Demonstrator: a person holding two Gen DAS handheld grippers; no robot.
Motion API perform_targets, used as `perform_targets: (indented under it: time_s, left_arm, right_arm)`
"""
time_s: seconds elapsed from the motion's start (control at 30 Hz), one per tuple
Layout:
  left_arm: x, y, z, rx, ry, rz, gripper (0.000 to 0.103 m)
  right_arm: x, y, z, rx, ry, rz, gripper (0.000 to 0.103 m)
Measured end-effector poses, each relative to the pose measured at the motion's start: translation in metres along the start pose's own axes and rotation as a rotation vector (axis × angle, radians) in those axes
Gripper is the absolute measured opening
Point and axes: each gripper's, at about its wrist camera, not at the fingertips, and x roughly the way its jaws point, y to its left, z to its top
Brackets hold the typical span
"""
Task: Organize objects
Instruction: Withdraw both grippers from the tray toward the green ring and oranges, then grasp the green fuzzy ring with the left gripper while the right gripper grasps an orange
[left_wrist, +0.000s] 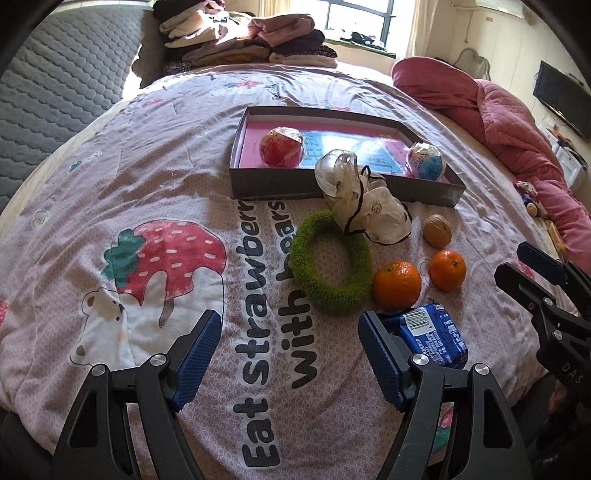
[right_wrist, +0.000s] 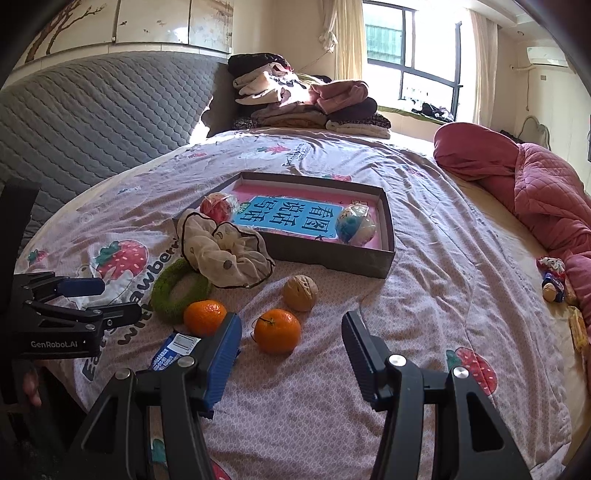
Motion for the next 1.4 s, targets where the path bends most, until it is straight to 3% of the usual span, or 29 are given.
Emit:
perform_targets:
  time_s: [0.33, 1.4]
  left_arm:
    - [0.009, -0.002, -0.003, 0.007, 0.024, -0.003, 0.078]
    - [0.036, 0.0, 0.025, -0.032, -0.004, -0.002, 0.078]
  right_arm:
    - [0.014, 0.002, -0.007, -0.009, 0.051, 0.009, 0.056]
    - [0.045, 0.003, -0.009, 0.024, 0.079, 0.029, 0.056]
